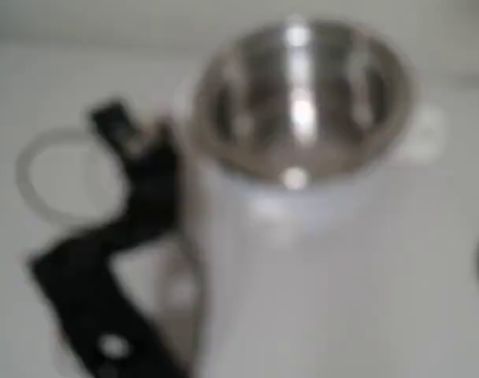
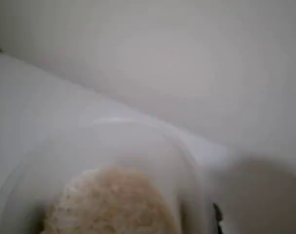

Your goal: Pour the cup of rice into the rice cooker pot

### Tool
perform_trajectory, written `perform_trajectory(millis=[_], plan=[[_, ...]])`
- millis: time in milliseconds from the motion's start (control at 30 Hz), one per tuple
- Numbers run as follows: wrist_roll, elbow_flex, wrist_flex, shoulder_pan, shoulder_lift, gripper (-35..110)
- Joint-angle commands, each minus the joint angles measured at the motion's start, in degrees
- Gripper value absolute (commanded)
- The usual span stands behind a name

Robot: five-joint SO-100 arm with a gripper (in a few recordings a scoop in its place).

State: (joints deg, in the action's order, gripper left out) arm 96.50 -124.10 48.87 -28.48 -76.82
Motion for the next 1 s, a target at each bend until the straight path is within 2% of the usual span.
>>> perform_trajectory(millis=[0,367,600,967], plan=[[-2.72,-0.70,-4.83,2.20,-13.97,13],[-7.56,-1.32,-22.32,6.42,-31.20,13],[-8.79,-0.26,-30.06,8.70,-38.94,13],[-15.56,11.43,-43.59,14.41,-41.92,13]])
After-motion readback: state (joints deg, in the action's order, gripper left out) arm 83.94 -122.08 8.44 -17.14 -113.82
